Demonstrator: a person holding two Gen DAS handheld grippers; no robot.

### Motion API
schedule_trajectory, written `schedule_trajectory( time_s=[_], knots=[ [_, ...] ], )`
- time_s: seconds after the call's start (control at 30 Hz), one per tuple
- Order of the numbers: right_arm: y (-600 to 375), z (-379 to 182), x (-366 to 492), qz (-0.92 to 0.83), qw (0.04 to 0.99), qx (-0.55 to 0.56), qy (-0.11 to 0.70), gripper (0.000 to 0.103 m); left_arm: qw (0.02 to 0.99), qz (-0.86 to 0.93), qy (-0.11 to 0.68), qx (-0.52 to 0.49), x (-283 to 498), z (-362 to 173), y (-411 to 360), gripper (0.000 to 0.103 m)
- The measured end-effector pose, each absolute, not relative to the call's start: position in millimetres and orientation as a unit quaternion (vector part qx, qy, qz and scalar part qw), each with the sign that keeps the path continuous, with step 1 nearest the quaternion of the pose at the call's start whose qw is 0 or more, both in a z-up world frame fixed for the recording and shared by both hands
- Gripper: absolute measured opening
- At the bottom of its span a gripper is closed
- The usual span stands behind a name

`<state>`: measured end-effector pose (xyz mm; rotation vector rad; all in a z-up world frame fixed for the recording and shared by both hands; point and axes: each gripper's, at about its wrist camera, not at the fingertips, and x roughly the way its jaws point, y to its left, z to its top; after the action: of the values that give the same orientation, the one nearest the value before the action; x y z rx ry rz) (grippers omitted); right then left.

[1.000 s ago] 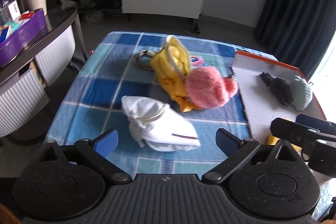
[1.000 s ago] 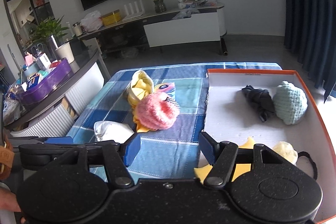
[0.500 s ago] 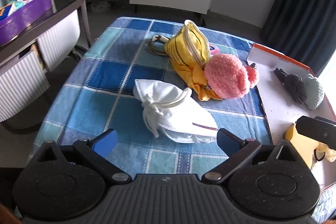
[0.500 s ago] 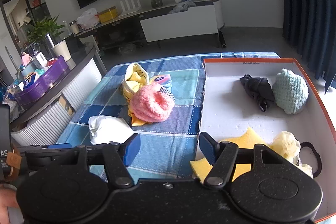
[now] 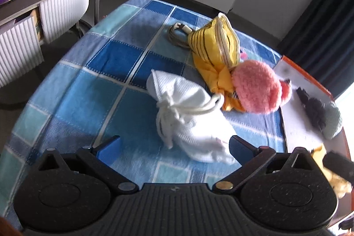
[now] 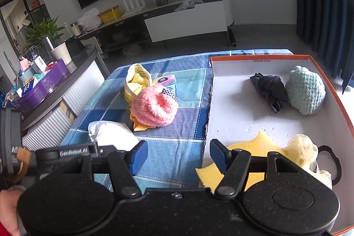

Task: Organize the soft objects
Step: 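Grasp the white mesh drawstring bag with the left tool while the right tool grasps the pink fluffy hat, then carry the white bag and pink fluffy hat with both tools over the box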

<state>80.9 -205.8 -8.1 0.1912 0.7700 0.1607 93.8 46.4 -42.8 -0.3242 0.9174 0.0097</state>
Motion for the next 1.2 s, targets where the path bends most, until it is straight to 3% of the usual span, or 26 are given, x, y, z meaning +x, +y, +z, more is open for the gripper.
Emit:
schedule_trajectory(
  time_s=[0.23, 0.27, 0.33, 0.43, 0.67, 0.9, 1.2],
  knots=[
    [-204.4, -8.0, 84.8, 0.079, 0.919, 0.086, 0.376, 0.075, 0.884, -0.019, 0.433, -0.176, 121.4, -42.5, 37.2, 0.100],
    [-204.6, -7.7, 85.4, 0.079, 0.920, 0.085, 0.375, 0.076, 0.886, -0.019, 0.429, -0.174, 123.7, -42.7, 35.4, 0.096],
    [-203.6, -7.4, 86.2, 0.079, 0.920, 0.082, 0.376, 0.076, 0.888, -0.028, 0.424, -0.175, 126.5, -42.7, 31.6, 0.060],
    [-201.5, -7.2, 90.2, 0.080, 0.919, 0.078, 0.377, 0.076, 0.887, -0.053, 0.427, -0.168, 126.7, -42.4, 28.9, 0.056],
    [-183.0, -5.0, 110.3, 0.111, 0.917, 0.058, 0.379, 0.079, 0.898, -0.043, 0.412, -0.149, 110.5, -28.4, 45.9, 0.053],
    [-149.5, -11.5, 154.4, 0.147, 0.911, 0.015, 0.386, 0.091, 0.911, -0.005, 0.401, -0.094, 101.1, -9.9, 66.7, 0.053],
    [-117.8, -37.9, 209.6, 0.137, 0.892, -0.070, 0.426, 0.093, 0.912, 0.004, 0.401, -0.089, 103.2, -4.2, 84.1, 0.053]
  ],
)
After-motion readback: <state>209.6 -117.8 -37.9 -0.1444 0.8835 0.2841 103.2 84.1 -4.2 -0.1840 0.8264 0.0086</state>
